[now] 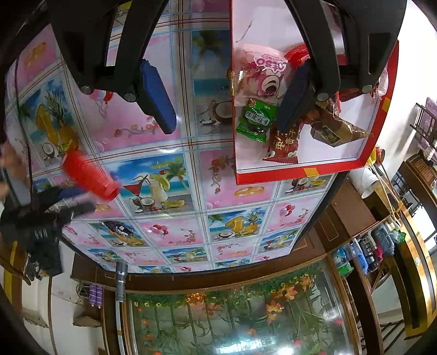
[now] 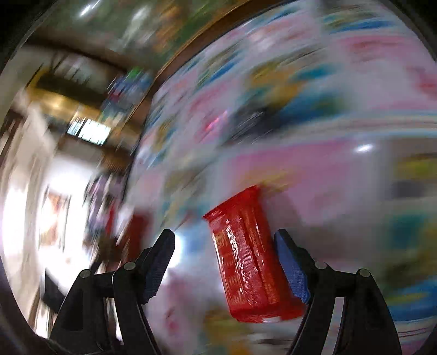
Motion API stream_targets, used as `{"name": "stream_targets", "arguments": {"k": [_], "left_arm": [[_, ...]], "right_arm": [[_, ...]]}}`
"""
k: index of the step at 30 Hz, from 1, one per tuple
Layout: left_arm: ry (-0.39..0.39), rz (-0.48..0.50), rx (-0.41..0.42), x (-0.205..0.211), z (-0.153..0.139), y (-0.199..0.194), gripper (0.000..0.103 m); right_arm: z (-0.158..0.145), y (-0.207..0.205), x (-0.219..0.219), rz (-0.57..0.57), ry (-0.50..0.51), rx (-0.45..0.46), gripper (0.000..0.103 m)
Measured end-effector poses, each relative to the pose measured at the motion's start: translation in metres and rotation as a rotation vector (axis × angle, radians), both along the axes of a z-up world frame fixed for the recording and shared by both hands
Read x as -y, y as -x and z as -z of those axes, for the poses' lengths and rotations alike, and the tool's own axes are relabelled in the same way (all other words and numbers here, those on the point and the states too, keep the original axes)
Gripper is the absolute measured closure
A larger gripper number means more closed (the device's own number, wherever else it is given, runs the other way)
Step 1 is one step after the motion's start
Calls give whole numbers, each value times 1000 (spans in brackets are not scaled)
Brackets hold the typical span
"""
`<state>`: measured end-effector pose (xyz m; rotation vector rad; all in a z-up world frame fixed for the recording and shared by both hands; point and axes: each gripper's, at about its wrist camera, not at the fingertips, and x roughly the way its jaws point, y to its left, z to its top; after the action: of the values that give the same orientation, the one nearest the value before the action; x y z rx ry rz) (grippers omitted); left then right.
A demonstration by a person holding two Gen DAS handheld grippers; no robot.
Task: Organize snacks
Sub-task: 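Grasp red packet with left tool while right tool grasps black packet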
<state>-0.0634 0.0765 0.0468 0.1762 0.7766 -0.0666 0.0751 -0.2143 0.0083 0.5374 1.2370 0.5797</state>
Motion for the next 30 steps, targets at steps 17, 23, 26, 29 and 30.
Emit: {"name": "stream_targets", "arguments": {"k": [17, 23, 26, 29, 30], "left_arm": [[68, -27, -12, -36, 1, 5, 27], [67, -16, -15, -33, 1, 10, 27], [66, -13, -17, -29, 0, 10, 27], [57, -10, -12, -22, -2, 13, 27], [56, -10, -11, -20, -3, 14, 27]], "right_arm": [[-34, -46, 6, 373, 314, 275, 25], [-11, -69, -33, 362, 513, 263, 29], [-6, -70, -47, 345, 651, 312, 45], [-4, -67, -49, 312, 715, 340, 53], [-5, -66, -48, 304, 716, 336, 55]]}}
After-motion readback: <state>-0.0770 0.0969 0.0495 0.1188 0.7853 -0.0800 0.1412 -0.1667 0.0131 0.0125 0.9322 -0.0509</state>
